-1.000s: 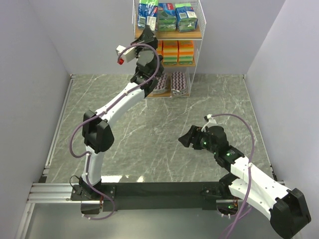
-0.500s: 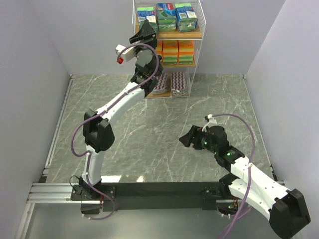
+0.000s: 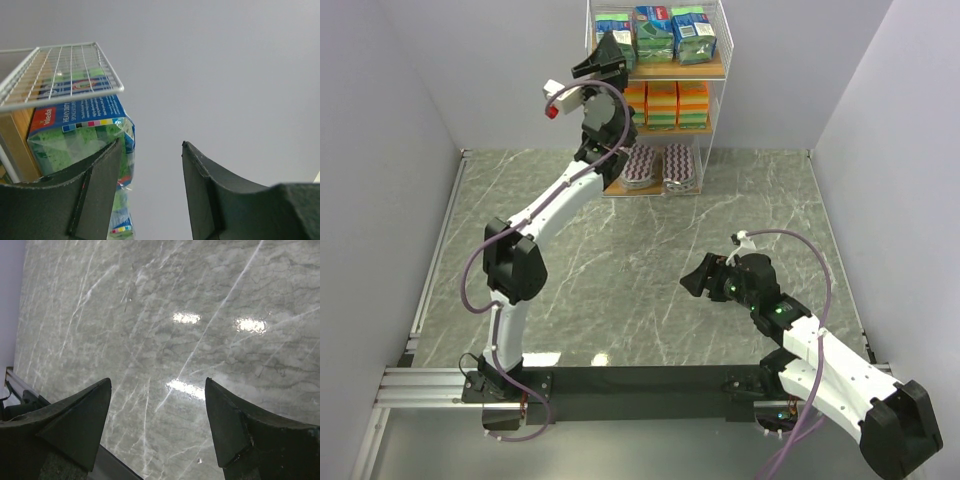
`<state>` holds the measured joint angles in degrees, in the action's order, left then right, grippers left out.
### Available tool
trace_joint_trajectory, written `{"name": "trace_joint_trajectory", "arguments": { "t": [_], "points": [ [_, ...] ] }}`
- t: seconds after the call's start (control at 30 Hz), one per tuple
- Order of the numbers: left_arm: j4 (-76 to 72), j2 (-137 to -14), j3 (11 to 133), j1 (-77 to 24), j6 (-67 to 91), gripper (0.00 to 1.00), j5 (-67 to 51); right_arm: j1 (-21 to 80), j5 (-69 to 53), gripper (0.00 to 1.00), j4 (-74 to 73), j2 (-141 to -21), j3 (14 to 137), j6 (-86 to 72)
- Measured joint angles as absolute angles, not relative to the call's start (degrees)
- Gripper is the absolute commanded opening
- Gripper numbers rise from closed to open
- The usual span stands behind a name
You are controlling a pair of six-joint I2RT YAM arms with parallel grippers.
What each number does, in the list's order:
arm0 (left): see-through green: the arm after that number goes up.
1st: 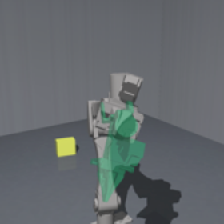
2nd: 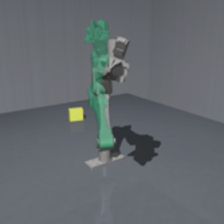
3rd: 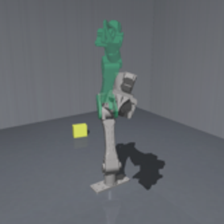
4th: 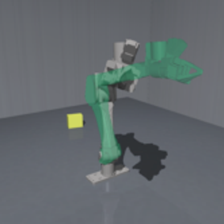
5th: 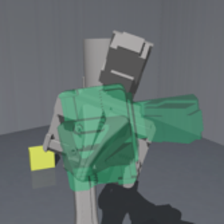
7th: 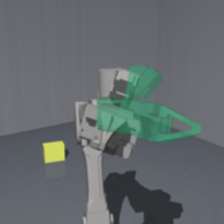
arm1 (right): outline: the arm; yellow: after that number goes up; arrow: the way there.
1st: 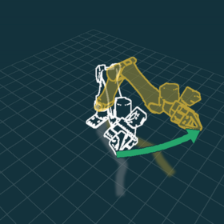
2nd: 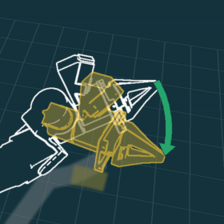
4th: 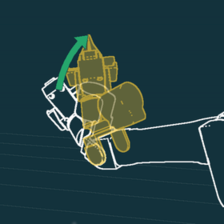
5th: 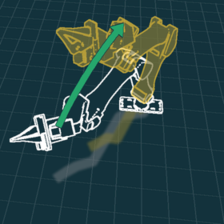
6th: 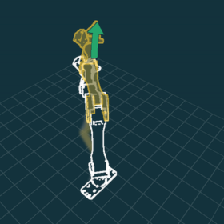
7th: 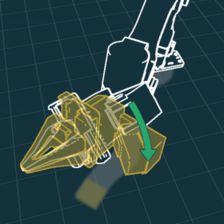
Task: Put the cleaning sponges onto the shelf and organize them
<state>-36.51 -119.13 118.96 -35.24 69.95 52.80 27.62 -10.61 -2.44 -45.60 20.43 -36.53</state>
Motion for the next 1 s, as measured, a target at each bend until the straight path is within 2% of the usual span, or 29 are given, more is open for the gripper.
{"name": "trace_joint_trajectory", "arguments": {
  "t": [0.6, 0.77, 0.83, 0.87, 1.0],
  "points": [
    [-35.09, -121.34, 120.51, -32.1, 73.23, 0.58, 43.97, 27.09, -10.66, 0.82, -2.57, -45.63, 19.88, -36.53],
    [-39.11, -119.31, 115.57, -32.64, 70.94, 0.7, 41.78, 27.05, -10.66, 0.82, -2.63, -45.67, 19.16, -36.53],
    [-41.08, -117.75, 113.01, -33.26, 69.23, 0.84, 40.93, 27.0, -10.66, 0.82, -2.57, -45.8, 19.16, -36.53],
    [-41.78, -116.62, 111.48, -33.58, 68.42, 0.99, 40.36, 27.0, -10.66, 0.82, -2.57, -45.89, 19.16, -36.53],
    [-44.4, -109.01, 102.76, -34.74, 66.76, 0.99, 37.12, 26.96, -10.63, 0.82, -2.59, -46.0, 19.16, -36.53]
  ]
}}
